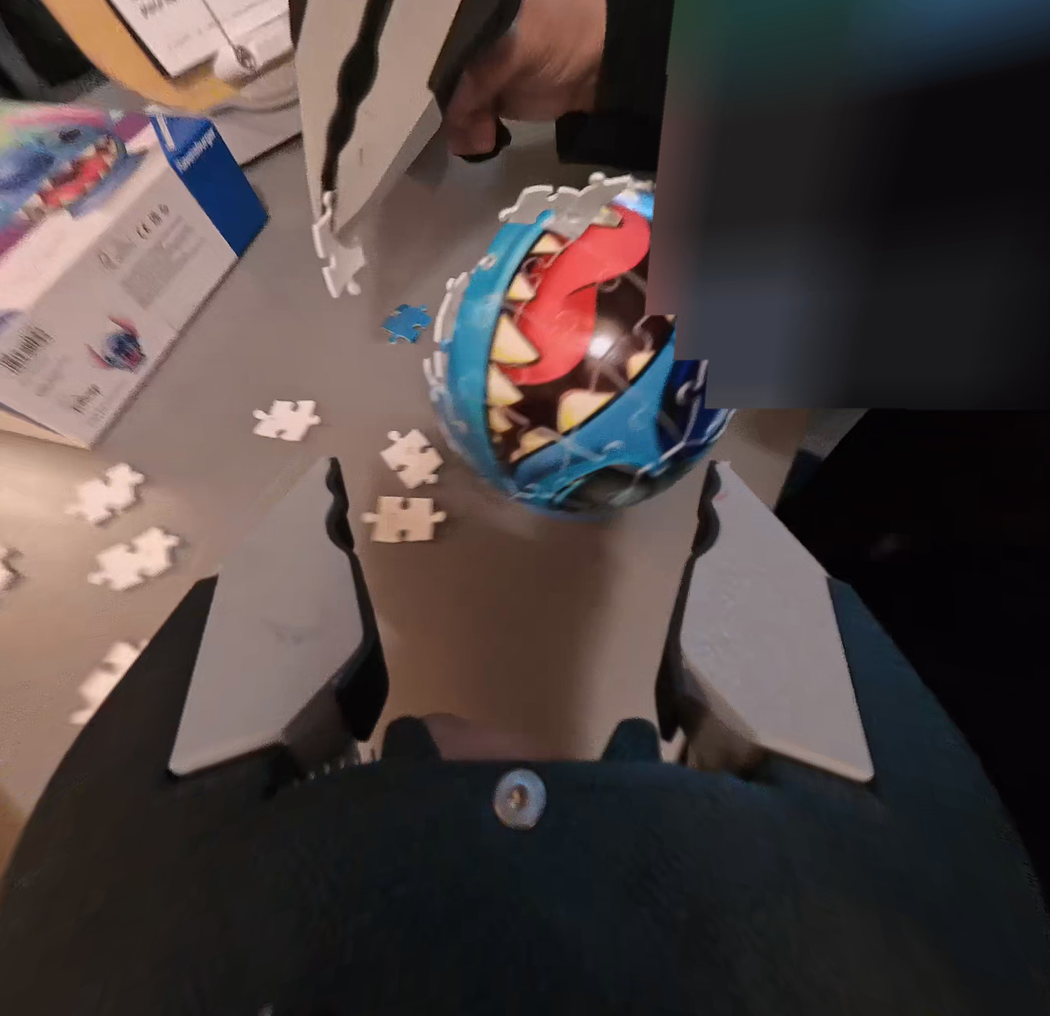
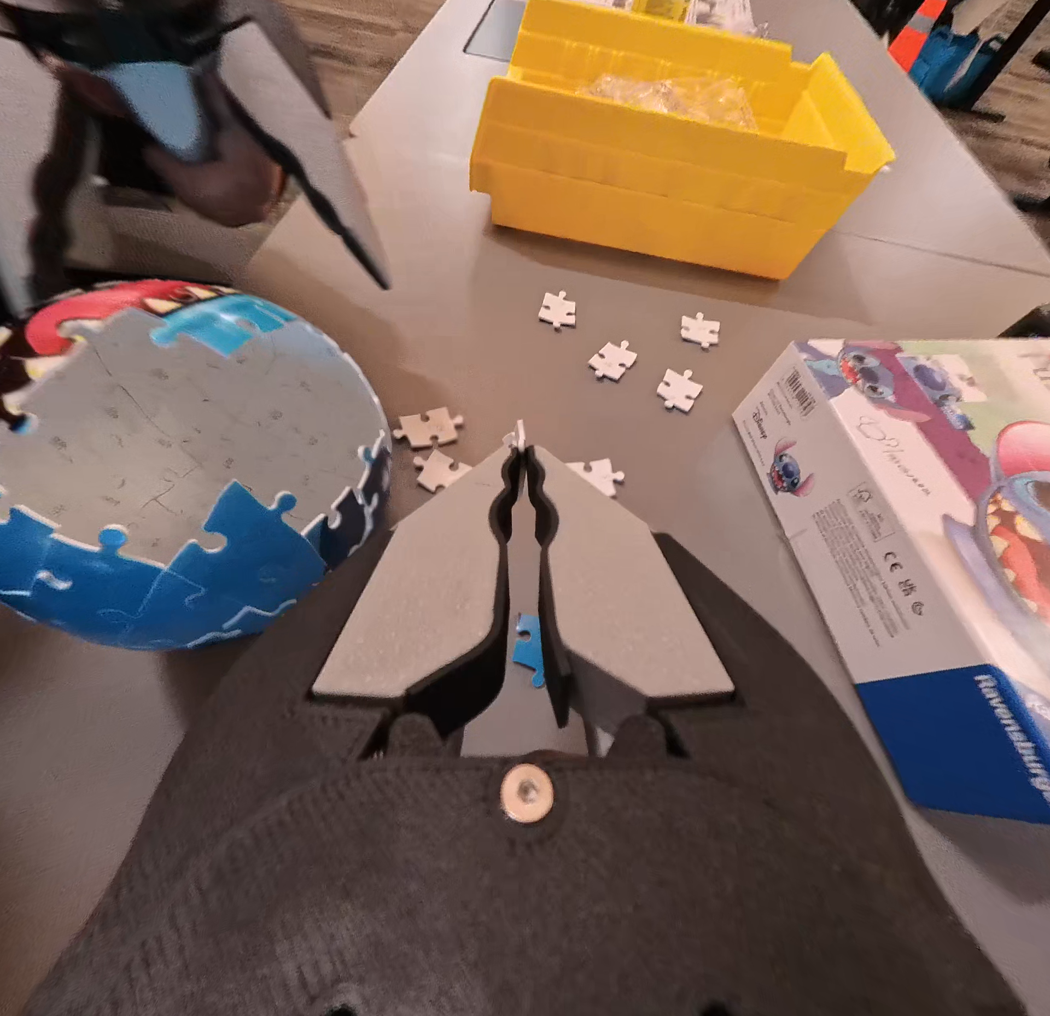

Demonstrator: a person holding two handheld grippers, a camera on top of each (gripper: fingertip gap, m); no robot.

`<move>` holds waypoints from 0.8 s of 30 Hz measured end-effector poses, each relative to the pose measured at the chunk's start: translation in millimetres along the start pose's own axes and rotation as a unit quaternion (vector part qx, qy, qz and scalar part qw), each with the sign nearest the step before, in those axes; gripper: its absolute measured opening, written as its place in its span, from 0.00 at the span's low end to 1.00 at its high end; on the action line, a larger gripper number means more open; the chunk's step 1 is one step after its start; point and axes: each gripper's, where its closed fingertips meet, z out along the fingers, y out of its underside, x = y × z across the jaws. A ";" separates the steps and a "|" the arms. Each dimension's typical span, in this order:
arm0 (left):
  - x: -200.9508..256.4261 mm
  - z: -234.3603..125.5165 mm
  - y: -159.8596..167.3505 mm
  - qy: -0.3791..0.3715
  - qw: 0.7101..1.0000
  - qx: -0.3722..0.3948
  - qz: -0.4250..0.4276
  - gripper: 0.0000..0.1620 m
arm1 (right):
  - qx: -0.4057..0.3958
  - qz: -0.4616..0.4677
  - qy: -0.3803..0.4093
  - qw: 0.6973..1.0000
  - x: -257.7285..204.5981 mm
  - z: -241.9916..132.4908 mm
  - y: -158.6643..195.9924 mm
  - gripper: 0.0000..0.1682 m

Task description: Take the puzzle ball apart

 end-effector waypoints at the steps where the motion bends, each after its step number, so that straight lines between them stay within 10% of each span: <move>1: 10.6 4.4 -2.6 0.004 1.000 0.001 -0.028 0.76 | -0.004 0.012 -0.005 1.000 -0.6 2.3 5.3 0.00; 14: -31.1 1.2 24.3 -0.062 0.996 -0.016 -0.054 0.73 | -0.046 0.083 0.003 0.995 -45.6 -6.9 46.2 0.00; 24: -48.4 -6.7 5.0 0.038 0.999 0.017 -0.019 0.56 | -0.071 0.062 0.068 0.993 -21.4 -41.3 38.0 0.00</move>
